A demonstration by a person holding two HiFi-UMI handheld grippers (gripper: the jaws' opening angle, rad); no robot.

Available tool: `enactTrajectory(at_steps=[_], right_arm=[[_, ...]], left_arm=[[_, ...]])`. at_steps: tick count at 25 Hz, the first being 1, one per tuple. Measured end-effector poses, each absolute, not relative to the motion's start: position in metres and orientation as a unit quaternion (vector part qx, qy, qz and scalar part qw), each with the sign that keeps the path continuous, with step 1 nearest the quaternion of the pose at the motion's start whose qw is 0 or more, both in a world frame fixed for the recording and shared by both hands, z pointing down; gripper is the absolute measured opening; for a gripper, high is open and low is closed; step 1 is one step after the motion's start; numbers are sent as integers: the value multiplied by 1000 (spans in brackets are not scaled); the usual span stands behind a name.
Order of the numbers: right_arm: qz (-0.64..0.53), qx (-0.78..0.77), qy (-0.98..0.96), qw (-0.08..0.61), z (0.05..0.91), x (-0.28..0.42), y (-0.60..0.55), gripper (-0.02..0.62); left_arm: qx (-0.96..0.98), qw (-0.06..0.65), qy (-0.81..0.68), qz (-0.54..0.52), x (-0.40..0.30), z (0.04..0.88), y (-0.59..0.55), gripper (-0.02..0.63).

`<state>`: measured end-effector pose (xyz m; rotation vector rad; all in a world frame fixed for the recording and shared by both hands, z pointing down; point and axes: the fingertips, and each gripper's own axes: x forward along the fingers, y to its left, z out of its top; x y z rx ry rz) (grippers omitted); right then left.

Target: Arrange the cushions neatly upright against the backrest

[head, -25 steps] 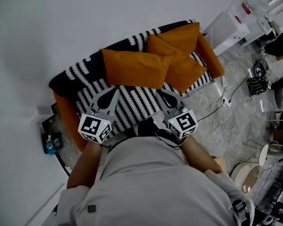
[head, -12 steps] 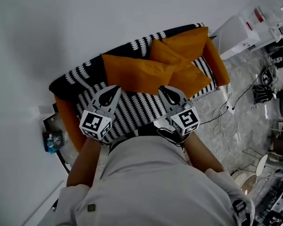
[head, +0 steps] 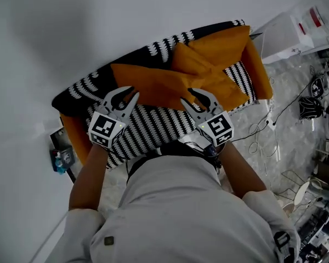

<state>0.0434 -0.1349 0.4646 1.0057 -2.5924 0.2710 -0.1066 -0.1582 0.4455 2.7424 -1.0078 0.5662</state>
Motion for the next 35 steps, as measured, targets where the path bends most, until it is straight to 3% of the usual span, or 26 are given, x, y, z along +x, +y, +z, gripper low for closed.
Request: enactTrajectory(at_steps=[12, 19, 35], right_arm=[[128, 269, -917, 265, 550, 61, -201, 234], [111, 205, -896, 377, 627, 69, -218, 258], [143, 130, -847, 495, 765, 71, -234, 270]], left_arm=[[913, 84, -235, 323, -76, 543, -231, 191], [896, 98, -118, 417, -69, 606, -249, 265], [794, 61, 4, 605, -105, 769, -274, 302]])
